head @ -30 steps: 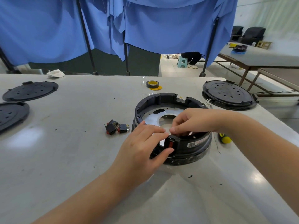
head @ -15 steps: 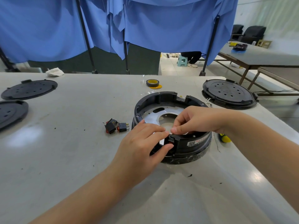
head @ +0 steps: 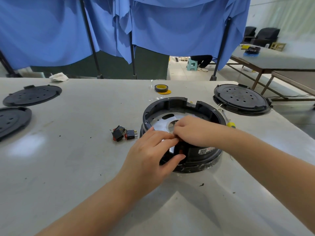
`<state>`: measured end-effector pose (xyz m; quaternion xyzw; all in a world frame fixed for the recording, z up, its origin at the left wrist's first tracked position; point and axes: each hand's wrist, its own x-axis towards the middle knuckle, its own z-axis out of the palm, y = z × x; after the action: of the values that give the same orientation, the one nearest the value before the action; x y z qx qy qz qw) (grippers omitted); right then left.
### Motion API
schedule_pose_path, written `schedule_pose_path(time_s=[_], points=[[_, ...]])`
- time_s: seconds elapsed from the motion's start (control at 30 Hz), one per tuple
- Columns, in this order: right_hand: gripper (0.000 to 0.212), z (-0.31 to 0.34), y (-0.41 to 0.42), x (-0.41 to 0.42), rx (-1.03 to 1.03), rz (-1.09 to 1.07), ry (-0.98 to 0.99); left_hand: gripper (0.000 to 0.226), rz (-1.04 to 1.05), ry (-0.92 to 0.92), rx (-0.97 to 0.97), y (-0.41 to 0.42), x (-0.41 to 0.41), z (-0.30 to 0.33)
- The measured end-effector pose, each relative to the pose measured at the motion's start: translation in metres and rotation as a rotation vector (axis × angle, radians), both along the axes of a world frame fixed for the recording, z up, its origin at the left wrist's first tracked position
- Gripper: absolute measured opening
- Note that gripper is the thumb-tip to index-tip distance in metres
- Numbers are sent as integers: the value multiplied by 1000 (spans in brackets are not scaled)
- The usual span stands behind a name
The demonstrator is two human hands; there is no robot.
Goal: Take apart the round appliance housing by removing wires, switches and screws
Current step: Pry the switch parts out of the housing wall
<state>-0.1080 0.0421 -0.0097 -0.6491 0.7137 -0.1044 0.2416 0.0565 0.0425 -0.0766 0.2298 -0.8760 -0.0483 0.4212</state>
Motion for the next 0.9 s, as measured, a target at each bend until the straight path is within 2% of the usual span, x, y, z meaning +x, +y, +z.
schedule_pose_path(time_s=[0.33,0.63,0.9], points=[[46,-4,4,5,-77,-27,89,39,-5,-4,-14,-2,3,-2],[52,-9,5,5,-149,24,3,40,-12,-31,-19,-2,3,0],[54,-8,4,3,-95,26,-55,41,-13,-44,-10,-2,3,-1]])
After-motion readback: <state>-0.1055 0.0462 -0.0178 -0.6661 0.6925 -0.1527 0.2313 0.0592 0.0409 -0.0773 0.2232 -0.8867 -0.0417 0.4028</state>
